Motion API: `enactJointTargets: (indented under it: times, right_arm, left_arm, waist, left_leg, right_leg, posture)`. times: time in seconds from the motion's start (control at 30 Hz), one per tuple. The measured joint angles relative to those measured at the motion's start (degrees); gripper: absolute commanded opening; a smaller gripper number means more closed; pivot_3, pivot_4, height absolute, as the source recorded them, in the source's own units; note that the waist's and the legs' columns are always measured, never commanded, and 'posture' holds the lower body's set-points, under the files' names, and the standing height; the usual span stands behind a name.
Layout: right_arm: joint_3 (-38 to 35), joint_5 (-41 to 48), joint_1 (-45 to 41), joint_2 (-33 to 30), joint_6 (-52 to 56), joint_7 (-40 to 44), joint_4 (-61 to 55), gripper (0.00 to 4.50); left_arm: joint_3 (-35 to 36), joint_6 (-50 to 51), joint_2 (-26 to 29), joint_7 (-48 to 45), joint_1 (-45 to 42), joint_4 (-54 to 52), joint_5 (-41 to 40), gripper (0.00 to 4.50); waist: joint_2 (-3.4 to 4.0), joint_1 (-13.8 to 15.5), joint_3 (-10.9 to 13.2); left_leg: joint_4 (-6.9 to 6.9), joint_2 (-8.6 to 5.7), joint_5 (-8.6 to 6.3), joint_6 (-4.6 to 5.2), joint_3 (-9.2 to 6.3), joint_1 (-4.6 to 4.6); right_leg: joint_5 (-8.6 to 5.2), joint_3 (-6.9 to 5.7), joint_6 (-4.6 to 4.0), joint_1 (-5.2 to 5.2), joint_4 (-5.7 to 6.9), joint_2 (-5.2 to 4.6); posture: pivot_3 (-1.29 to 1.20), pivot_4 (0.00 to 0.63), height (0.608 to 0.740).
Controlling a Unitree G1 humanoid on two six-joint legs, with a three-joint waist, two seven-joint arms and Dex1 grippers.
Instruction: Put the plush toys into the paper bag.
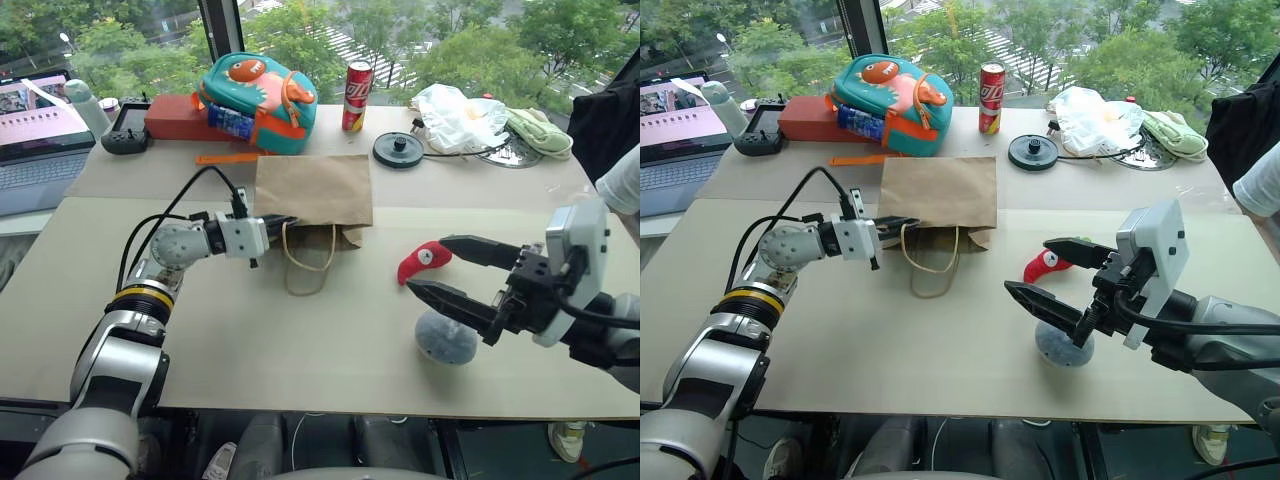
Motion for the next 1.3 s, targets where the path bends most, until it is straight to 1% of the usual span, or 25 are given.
enactJointTargets:
  times: [0.1, 0.13, 0.2, 0.23, 0.33, 0.4, 0.5, 0.57, 0.63, 0.73, 0.87, 0.93, 0.97, 1.07, 1.2, 1.3]
  right_arm:
    - [0.3, -1.6, -0.1, 0.0, 0.0, 0.3, 0.7, 4.5]
    - [1.1, -2.4, -0.2, 0.0, 0.0, 0.3, 1.1, 4.5]
    - [3.2, -3.7, -0.8, 0.0, 0.0, 0.4, 1.4, 4.5]
    - [5.3, -5.2, -1.3, 0.3, 0.0, 0.6, 1.4, 4.5]
    - [8.6, -7.0, -3.0, 1.4, 0.0, 0.6, 1.2, 4.5]
    - [13.0, -9.1, -5.9, 3.6, 0.0, -0.7, 1.1, 4.5]
    - [20.4, -14.1, -10.8, 8.3, 0.1, -4.6, 2.4, 4.5]
    - [25.1, -18.9, -14.8, 13.6, 0.5, -9.6, 6.0, 4.5]
    - [27.1, -21.4, -16.5, 17.7, 0.9, -13.2, 8.8, 4.5]
    - [27.7, -22.4, -16.8, 19.1, 1.5, -14.6, 9.5, 4.5]
    - [24.9, -21.7, -15.4, 18.2, 1.7, -13.7, 8.6, 4.5]
    - [22.2, -20.9, -13.7, 16.2, 1.7, -12.3, 7.7, 4.5]
    - [21.0, -20.6, -12.8, 15.6, 1.8, -11.6, 7.3, 4.5]
    - [17.9, -18.3, -10.2, 14.7, 1.8, -10.0, 6.1, 4.5]
    - [13.7, -15.2, -7.6, 14.1, 1.8, -9.4, 4.7, 4.5]
    - [10.7, -12.5, -6.4, 13.7, 1.8, -9.8, 4.1, 4.5]
  left_arm:
    - [0.9, 16.6, 2.0, -5.2, 1.8, -11.5, -8.3, 0.05]
    - [1.6, 24.7, 3.2, -6.5, 2.0, -15.7, -11.8, 0.05]
    - [3.2, 36.4, 5.2, -7.6, 1.3, -21.2, -16.6, 0.05]
    - [4.6, 43.2, 5.9, -7.6, 0.1, -23.7, -19.2, 0.05]
    - [6.4, 50.2, 5.9, -6.9, -1.5, -26.1, -21.4, 0.05]
    - [7.5, 53.8, 5.7, -6.3, -2.1, -27.1, -21.8, 0.05]
    - [7.9, 55.0, 5.0, -6.1, -1.7, -28.2, -21.2, 0.05]
    - [8.1, 55.2, 4.3, -6.1, -0.5, -29.4, -20.8, 0.05]
    - [8.1, 55.4, 4.0, -6.2, 0.6, -30.1, -19.9, 0.05]
    - [8.1, 55.1, 4.0, -6.3, 1.5, -30.3, -19.2, 0.05]
    - [8.1, 49.7, 3.7, -6.6, 1.6, -28.9, -15.1, 0.05]
    - [6.5, 37.5, 4.0, -8.1, 1.3, -25.0, -8.7, 0.05]
    - [5.9, 33.2, 3.9, -9.0, 1.2, -23.9, -6.8, 0.05]
    - [4.1, 26.3, 1.4, -11.4, 1.7, -23.7, -5.0, 0.05]
    - [1.4, 24.6, -2.2, -12.8, 5.3, -25.8, -4.9, 0.05]
    - [1.0, 25.7, -3.9, -12.4, 6.0, -26.0, -5.1, 0.05]
  waist:
    - [0.0, -0.3, 0.0]
    - [0.0, -0.5, 0.0]
    - [0.0, -0.8, 0.0]
    - [0.0, -1.1, 0.0]
    - [0.0, -1.2, 0.0]
    - [0.0, -1.2, 0.0]
    - [0.0, -1.5, 0.0]
    - [0.0, -1.5, 0.0]
    - [0.0, -1.4, 0.0]
    - [0.01, -0.9, 0.0]
    - [0.01, -0.4, 0.0]
    - [0.02, -0.1, 0.0]
    - [0.02, 0.1, 0.0]
    - [0.02, 0.3, 0.0]
    - [0.03, 0.2, 0.0]
    - [0.03, 0.0, 0.0]
  left_leg:
    - [0.02, 0.06, 0.0, 0.0, -0.04, 0.03]
    - [0.03, 0.07, 0.0, 0.0, -0.08, 0.05]
    - [0.04, 0.07, 0.0, 0.01, -0.09, 0.11]
    - [0.04, 0.06, 0.0, 0.01, -0.12, 0.2]
    - [0.05, 0.05, 0.0, 0.01, -0.14, 0.27]
    - [0.05, 0.05, 0.0, 0.01, -0.14, 0.3]
    - [0.04, 0.07, 0.0, 0.0, -0.14, 0.32]
    - [0.03, 0.06, 0.0, 0.0, -0.13, 0.31]
    - [0.03, 0.05, 0.0, 0.0, -0.14, 0.2]
    - [0.04, 0.01, 0.0, 0.01, -0.16, -0.03]
    - [0.05, -0.02, -0.01, 0.02, -0.15, -0.16]
    - [0.04, -0.01, -0.01, 0.02, -0.13, -0.1]
    - [0.03, 0.0, -0.01, 0.02, -0.13, -0.09]
    - [0.06, -0.02, -0.01, 0.02, -0.12, -0.08]
    - [0.08, 0.0, -0.01, 0.02, -0.11, -0.07]
    - [0.08, 0.01, 0.0, 0.03, -0.13, -0.03]
  right_leg:
    - [0.0, 0.0, 0.0, 0.02, 0.02, 0.09]
    - [0.0, -0.01, 0.0, 0.02, 0.03, 0.11]
    - [-0.05, -0.02, 0.08, 0.07, 0.04, 0.12]
    - [-0.19, -0.03, 0.31, 0.19, 0.01, 0.12]
    - [-0.25, -0.06, 0.41, 0.32, -0.04, 0.12]
    - [-0.26, -0.05, 0.42, 0.34, -0.06, 0.12]
    - [-0.26, -0.04, 0.41, 0.33, -0.05, 0.14]
    - [-0.21, -0.01, 0.33, 0.29, -0.02, 0.13]
    - [-0.04, -0.01, 0.04, 0.18, -0.02, 0.13]
    - [-0.02, -0.01, 0.0, 0.0, -0.03, 0.08]
    - [-0.01, -0.02, -0.01, -0.1, -0.05, 0.05]
    - [-0.01, -0.01, -0.01, -0.07, -0.07, 0.06]
    - [-0.01, -0.01, -0.02, -0.06, -0.07, 0.06]
    - [-0.01, 0.0, -0.02, 0.0, -0.07, 0.05]
    - [-0.01, 0.02, -0.01, 0.02, -0.07, 0.07]
    - [-0.01, 0.02, -0.01, 0.02, -0.01, 0.1]
  posture:
    - [0.0, 0.15, 0.739]
    - [0.0, 0.15, 0.739]
    - [0.0, 0.15, 0.739]
    - [0.0, 0.15, 0.739]
    - [0.0, 0.15, 0.739]
    - [0.0, 0.15, 0.739]
    - [0.0, 0.15, 0.739]
    - [0.0, 0.15, 0.739]
    - [0.0, 0.15, 0.739]
    - [0.0, 0.15, 0.739]
    - [0.0, 0.15, 0.739]
    - [0.0, 0.15, 0.739]
    - [0.0, 0.15, 0.739]
    - [0.0, 0.15, 0.739]
    - [0.0, 0.15, 0.739]
    - [0.0, 0.15, 0.739]
